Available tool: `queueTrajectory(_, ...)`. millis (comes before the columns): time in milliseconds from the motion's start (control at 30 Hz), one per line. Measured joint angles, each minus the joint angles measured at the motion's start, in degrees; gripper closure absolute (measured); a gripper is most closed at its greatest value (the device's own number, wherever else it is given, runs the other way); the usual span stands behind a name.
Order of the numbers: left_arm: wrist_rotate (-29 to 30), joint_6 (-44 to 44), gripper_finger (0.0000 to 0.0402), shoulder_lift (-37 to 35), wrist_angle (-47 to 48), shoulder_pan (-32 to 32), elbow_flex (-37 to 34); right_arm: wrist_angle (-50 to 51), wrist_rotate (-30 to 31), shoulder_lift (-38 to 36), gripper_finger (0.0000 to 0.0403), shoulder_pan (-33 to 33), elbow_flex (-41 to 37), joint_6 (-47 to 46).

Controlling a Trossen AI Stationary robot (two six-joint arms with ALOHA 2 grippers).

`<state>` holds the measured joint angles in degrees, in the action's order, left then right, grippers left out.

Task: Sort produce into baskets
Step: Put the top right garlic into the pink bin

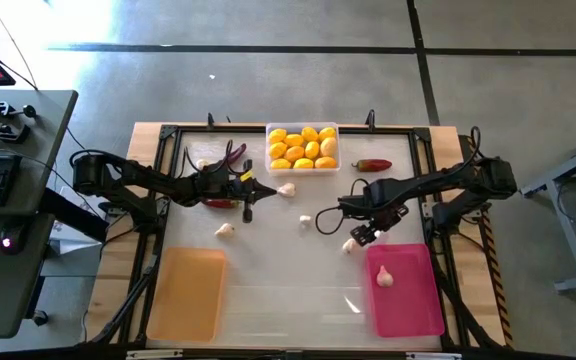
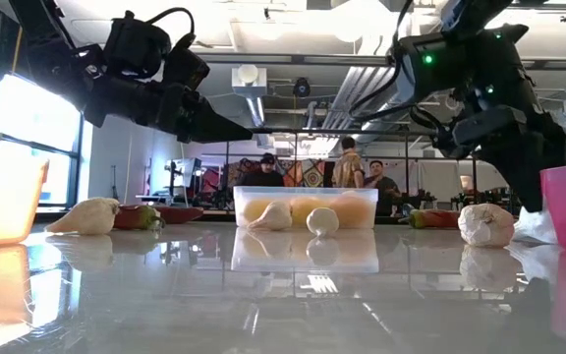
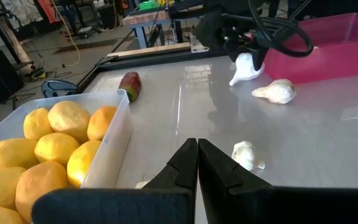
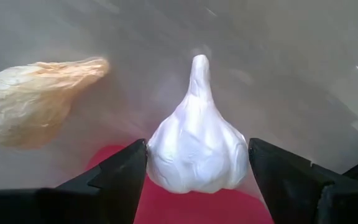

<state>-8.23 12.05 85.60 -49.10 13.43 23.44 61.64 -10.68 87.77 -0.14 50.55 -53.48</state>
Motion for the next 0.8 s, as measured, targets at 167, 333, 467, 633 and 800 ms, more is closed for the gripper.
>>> queueTrajectory(167,0.0,0.0,0.0402,0.0,0.0,0.0,0.0,0.0,0.1,0.0,0.0171,0.0,-0.1,1.0)
queueTrajectory(333,0.0,0.0,0.0402,0.0,0.2,0.0,0.0,0.2,0.1,0.0,0.0234,-0.3,-0.1,4.9)
queueTrajectory(467,0.0,0.1,0.0402,0.0,0.0,0.0,0.0,0.6,0.1,-0.1,0.0253,-1.0,-0.1,5.6)
queueTrajectory(633,0.0,1.5,0.0402,0.0,0.0,0.0,0.0,6.0,0.7,-0.1,0.0249,-1.3,3.2,5.5)
queueTrajectory(800,0.0,1.6,0.0402,0.0,-0.1,0.0,0.0,17.7,4.3,-0.1,0.0248,0.8,11.9,4.7)
